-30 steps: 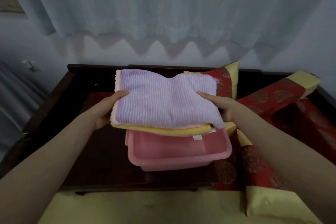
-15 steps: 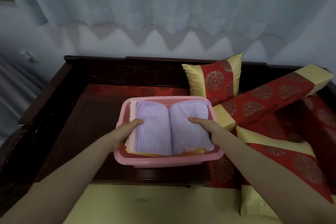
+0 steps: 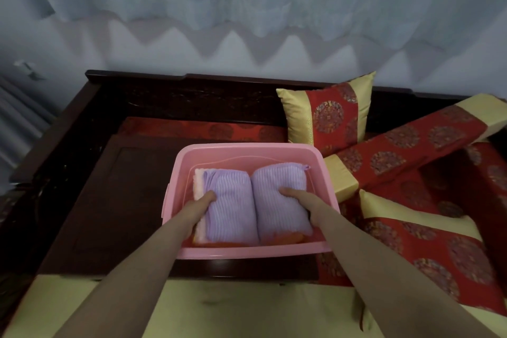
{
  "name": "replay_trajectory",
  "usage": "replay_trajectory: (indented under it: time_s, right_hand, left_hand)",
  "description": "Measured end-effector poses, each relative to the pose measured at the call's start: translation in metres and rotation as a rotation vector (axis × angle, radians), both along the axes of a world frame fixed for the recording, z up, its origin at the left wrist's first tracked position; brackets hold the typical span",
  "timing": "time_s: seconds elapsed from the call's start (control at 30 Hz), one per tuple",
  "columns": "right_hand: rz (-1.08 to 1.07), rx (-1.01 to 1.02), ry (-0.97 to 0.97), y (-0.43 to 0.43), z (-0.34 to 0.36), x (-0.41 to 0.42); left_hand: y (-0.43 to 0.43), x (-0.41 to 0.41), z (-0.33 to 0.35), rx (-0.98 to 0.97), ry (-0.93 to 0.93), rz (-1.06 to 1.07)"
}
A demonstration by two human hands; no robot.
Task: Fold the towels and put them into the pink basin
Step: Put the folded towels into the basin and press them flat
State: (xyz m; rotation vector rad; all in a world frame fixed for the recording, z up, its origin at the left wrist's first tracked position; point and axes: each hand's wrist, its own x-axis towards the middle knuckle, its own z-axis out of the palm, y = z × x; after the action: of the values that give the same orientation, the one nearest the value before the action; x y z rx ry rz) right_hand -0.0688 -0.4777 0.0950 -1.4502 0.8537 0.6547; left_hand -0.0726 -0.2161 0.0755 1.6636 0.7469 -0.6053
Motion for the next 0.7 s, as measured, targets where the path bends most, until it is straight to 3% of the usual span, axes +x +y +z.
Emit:
replay_trajectory:
  time_s: [0.1, 0.2, 0.3, 0.37, 0.43, 0.53, 0.63, 0.7]
  right_hand:
    - [0.011, -0.135, -0.105, 0.003, -0.007, 0.002]
    - [0.098, -0.384, -0.255, 0.009, -0.014, 0.004]
    - [0.322, -0.733, -0.496, 0.014, -0.019, 0.002]
    - [0.567, -1.047, -0.689, 0.013, -0.021, 0.001]
    - [0.809, -1.185, -0.786, 0.013, -0.021, 0.003]
    - [1.11, -1.18, -0.723, 0.01, -0.029, 0.003]
    - [1.149, -1.079, -0.551, 0.001, -0.042, -0.002]
    - [1.157, -1.072, -0.49, -0.003, -0.047, -0.005]
  left_hand:
    - [0.0, -0.003, -0.005, 0.098, -0.058, -0.005]
    - [-0.004, -0.008, -0.005, 0.323, -0.166, -0.086]
    - [-0.01, -0.017, -0.002, 0.51, -0.457, -0.195]
    - [-0.013, -0.02, -0.002, 0.795, -0.678, -0.428]
    - [-0.012, -0.019, -0.009, 1.004, -0.847, -0.734]
    - [-0.003, -0.017, -0.02, 1.069, -0.782, -1.061]
    - [0.008, -0.014, -0.025, 1.061, -0.467, -1.181]
    - [0.008, -0.011, -0.024, 1.129, -0.377, -1.246]
